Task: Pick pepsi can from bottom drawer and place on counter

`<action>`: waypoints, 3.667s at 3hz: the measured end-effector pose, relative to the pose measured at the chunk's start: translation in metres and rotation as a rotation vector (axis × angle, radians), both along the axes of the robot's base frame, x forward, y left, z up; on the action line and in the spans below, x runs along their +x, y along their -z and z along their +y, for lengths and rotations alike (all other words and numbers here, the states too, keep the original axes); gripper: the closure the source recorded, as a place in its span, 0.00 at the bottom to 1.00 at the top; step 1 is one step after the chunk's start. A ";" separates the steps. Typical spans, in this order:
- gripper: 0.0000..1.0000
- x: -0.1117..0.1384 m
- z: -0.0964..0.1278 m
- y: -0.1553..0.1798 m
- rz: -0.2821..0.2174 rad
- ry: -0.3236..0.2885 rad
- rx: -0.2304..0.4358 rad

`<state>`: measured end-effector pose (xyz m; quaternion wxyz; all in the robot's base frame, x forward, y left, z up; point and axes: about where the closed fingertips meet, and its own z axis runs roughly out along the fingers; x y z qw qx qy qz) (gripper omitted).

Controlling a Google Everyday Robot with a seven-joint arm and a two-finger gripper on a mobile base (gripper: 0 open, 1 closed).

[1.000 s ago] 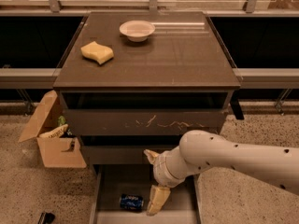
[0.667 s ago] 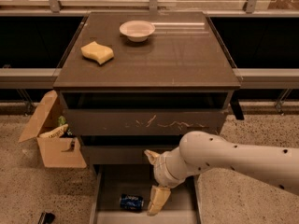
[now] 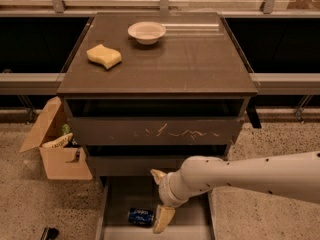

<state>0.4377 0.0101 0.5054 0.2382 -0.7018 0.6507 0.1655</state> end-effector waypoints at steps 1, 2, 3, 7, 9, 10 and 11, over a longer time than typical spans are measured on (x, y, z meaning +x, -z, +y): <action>0.00 0.016 0.010 0.070 0.008 0.001 0.049; 0.00 0.027 0.010 0.114 0.015 0.013 0.121; 0.00 0.034 0.010 0.152 0.035 0.029 0.195; 0.00 0.055 0.049 0.237 0.113 0.049 0.203; 0.00 0.070 0.054 0.294 0.097 0.049 0.300; 0.00 0.074 0.059 0.324 0.109 0.055 0.313; 0.14 0.076 0.064 0.345 0.121 0.060 0.281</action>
Offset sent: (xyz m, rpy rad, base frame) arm 0.0407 0.0052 -0.1705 0.2079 0.0239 -0.0355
